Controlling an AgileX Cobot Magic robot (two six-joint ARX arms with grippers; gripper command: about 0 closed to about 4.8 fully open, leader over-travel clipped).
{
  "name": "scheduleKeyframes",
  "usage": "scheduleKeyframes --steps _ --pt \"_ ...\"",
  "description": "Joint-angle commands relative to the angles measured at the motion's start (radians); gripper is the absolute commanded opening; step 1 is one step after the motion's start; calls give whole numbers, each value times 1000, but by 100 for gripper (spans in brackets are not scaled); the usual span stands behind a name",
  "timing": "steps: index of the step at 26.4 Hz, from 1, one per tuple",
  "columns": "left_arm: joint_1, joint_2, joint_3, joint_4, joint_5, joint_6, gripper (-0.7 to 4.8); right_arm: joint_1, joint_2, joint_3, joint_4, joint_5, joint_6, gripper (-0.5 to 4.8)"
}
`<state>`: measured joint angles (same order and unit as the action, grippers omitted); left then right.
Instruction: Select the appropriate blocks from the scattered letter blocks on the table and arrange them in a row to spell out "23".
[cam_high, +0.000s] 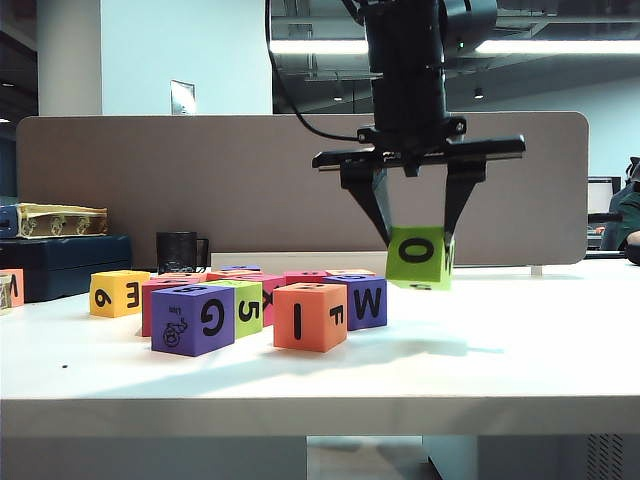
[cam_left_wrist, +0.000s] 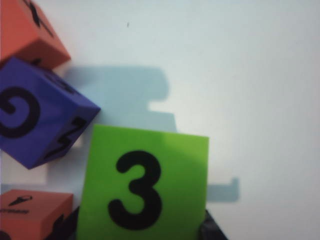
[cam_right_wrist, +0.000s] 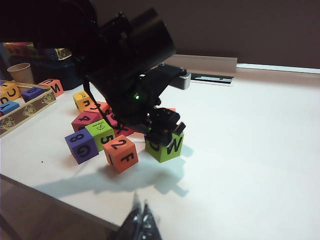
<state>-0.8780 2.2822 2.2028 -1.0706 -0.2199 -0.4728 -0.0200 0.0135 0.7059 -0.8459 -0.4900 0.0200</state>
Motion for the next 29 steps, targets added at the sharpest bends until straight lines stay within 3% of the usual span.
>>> scheduleKeyframes --steps 1,11,22,25,27,29 --pt "-1 7 2 -5 -4 -8 236 0 -10 3 13 2 -7 -1" --pt "-10 68 2 -56 -1 -79 236 0 -10 3 13 2 -7 -1" --pt "-9 87 2 -104 42 -77 242 0 -10 3 13 2 -7 -1" --pt "-8 87 3 -141 43 -53 269 0 -10 3 13 2 -6 -1" --pt "-6 87 3 -163 49 -46 347 0 -10 3 13 2 -6 -1" --pt "-6 87 3 -172 49 -5 354 0 -10 3 13 2 -6 -1"
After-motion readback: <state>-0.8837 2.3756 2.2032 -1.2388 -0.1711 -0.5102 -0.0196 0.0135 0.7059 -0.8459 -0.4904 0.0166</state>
